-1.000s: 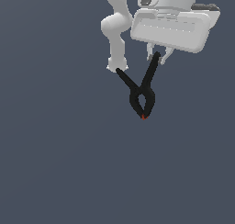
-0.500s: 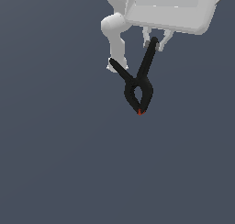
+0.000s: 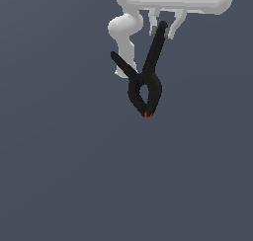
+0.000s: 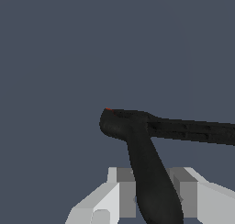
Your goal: Pick up the object and move it to a goal position.
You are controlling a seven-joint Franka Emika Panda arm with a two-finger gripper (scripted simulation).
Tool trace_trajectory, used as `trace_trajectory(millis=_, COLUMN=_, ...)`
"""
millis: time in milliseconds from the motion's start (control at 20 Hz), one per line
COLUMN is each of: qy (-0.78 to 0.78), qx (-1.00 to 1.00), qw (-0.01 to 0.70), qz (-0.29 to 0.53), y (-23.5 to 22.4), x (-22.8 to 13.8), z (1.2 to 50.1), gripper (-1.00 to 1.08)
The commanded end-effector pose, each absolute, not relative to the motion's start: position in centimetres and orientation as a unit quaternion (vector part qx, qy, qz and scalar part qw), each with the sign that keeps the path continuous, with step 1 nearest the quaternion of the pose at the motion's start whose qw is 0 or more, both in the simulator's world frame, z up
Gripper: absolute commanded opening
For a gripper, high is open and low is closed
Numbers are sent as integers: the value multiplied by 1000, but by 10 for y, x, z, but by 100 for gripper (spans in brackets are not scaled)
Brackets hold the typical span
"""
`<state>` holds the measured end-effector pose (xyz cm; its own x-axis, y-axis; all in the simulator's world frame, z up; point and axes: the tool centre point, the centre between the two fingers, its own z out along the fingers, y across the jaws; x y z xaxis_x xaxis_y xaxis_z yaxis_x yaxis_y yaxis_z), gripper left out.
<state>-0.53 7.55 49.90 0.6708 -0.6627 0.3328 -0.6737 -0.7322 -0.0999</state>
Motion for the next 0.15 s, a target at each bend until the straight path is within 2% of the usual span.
trace_trajectory(millis=0, qy=-365, qx=914, qw=15, qz=177, y=74, x=-4, z=504, gripper=-100)
trace_trajectory(millis=100, qy=-365, qx=914, qw=15, qz=177, y=74, x=-4, z=505, gripper=-100)
